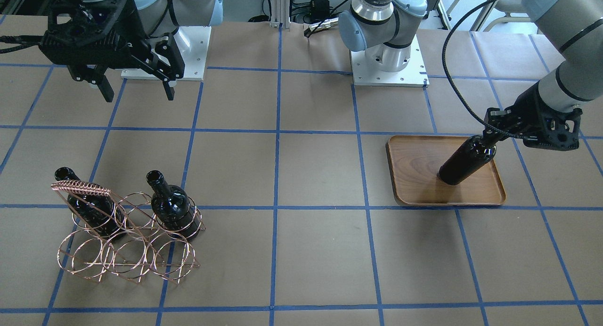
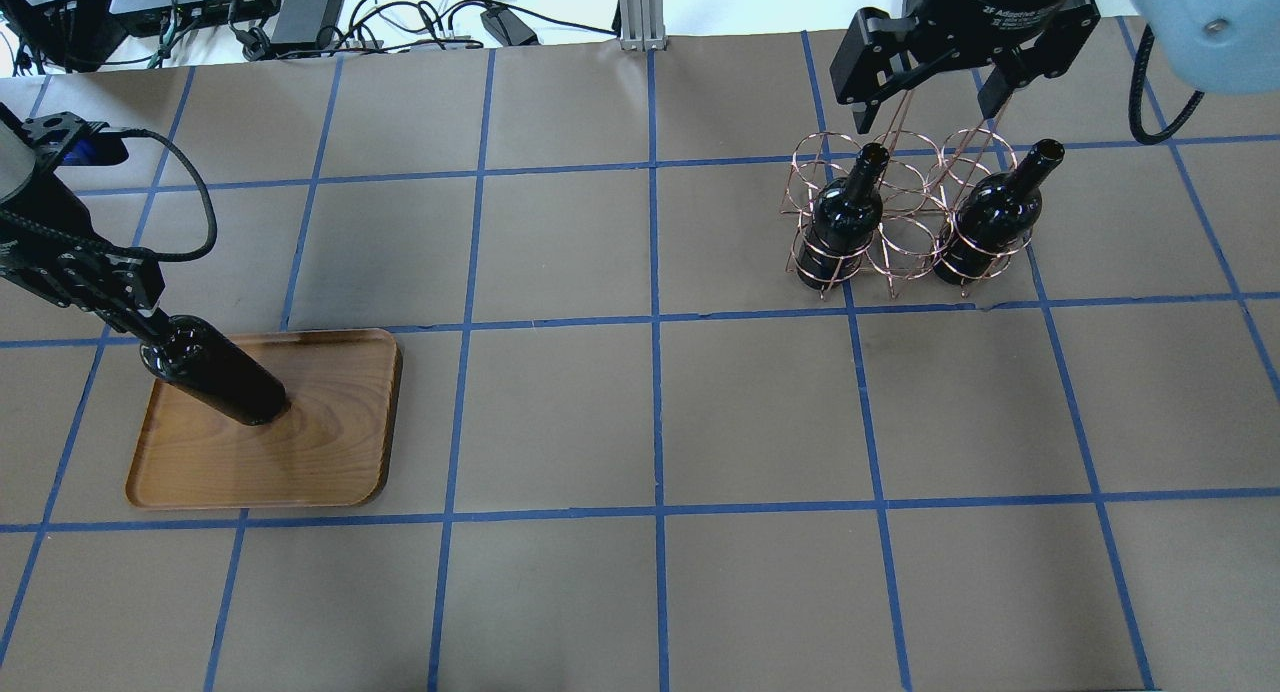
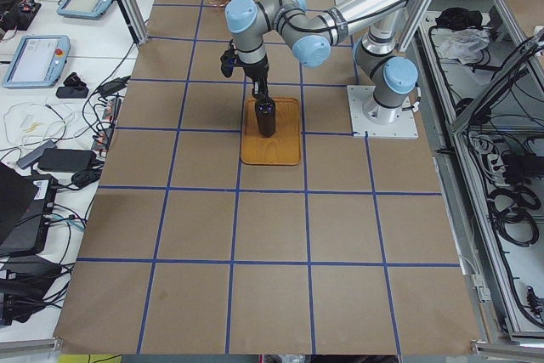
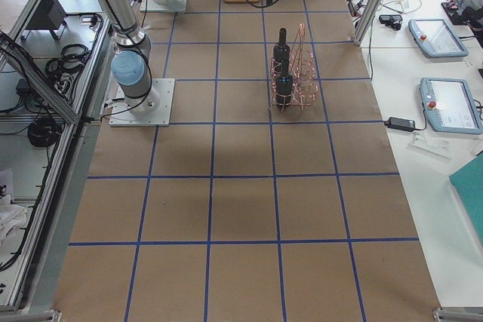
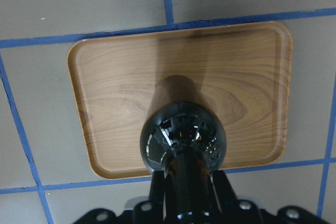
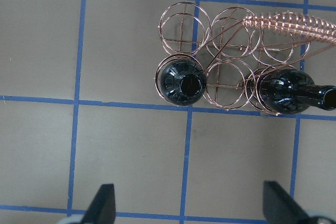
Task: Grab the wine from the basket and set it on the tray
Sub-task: 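Carry the bottle with the left gripper over the wooden tray and lower it, then open the left gripper, releasing the bottle onto the tray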
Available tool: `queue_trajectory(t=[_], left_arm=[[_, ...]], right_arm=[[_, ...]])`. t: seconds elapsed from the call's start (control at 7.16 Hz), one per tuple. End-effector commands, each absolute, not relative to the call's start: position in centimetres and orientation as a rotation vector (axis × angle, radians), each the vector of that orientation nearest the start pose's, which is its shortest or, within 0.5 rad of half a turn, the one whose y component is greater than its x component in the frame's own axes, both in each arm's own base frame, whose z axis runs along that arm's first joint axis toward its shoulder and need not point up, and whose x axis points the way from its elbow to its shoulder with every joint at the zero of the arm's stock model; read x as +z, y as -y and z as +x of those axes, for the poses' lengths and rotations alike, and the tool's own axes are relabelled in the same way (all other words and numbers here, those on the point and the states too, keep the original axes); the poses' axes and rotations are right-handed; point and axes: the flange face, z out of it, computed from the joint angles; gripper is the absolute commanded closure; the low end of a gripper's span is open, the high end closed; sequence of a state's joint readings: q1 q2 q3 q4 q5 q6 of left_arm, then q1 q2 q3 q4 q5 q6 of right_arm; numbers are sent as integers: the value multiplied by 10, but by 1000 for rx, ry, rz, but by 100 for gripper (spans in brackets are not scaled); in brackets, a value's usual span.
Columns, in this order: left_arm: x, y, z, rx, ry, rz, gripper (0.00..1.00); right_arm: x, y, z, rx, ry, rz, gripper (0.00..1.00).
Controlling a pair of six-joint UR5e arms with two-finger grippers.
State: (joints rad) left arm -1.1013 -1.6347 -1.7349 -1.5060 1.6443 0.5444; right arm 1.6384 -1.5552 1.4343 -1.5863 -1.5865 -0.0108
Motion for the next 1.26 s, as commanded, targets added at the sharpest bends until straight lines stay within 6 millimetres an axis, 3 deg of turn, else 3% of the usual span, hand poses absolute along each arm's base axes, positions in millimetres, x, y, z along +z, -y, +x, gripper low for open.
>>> queue_trajectory(t=[0.0,0.14,0.28,0.42,0.56,0.7,0.84,0.98,1.12], left_arm=[[385,492,108,312,-3147,117,29],[390,488,106,325,-3149,87,19],[402,489,103,294,-3137,-18,0],[428,488,97,216,-3115,-76,0],[468,478,74,195,-3101,-65,0],[507,480,41,113,-3081,-155,0],[536,477,-2,24,-3066,-74,0],[551,469,-39,-38,-3059,-8,0],[550,470,-65,-55,-3065,11,0]], right_arm=[[550,498,166,-218,-3143,-121,0],[551,498,166,-218,-3143,-121,0],[551,498,166,-218,-3143,-121,0],[551,498,166,-218,-3143,-121,0],[551,498,166,-218,-3143,-121,0],[551,498,166,-218,-3145,-121,0],[551,498,166,-220,-3143,-119,0],[552,497,166,-221,-3144,-112,0],[553,497,166,-225,-3139,-105,0]])
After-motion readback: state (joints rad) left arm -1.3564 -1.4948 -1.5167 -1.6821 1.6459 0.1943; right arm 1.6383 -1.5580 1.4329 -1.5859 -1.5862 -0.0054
